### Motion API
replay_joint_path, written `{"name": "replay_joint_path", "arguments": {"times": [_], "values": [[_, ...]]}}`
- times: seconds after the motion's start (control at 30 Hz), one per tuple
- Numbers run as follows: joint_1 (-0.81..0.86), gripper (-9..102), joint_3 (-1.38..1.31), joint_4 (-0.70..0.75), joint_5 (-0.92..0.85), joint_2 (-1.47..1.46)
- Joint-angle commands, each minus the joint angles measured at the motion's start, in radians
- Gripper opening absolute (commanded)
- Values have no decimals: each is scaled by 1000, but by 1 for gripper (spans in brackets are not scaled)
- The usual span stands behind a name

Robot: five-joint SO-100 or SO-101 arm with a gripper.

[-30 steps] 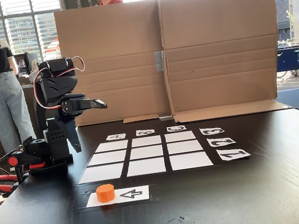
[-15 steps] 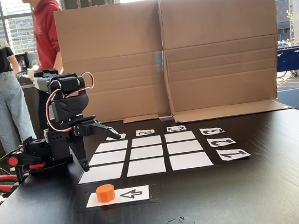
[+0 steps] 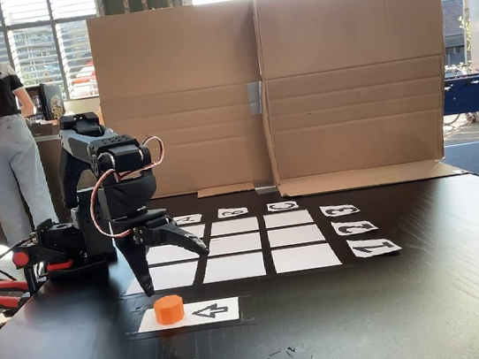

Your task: Pick up the round, orange token and place it in the grid on square A3.

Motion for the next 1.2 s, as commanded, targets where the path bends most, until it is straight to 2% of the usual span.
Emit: {"name": "replay_joint_path", "arguments": {"times": [0.0, 0.57, 0.77, 0.87, 1.0, 1.17], "values": [[14, 74, -54, -11, 14, -6], [28, 72, -77, -51, 52, -60], [29, 46, -78, -57, 52, -66], [29, 27, -78, -63, 41, -71], [32, 12, -75, -69, 40, -77], [35, 8, -69, -75, 26, -78]]}}
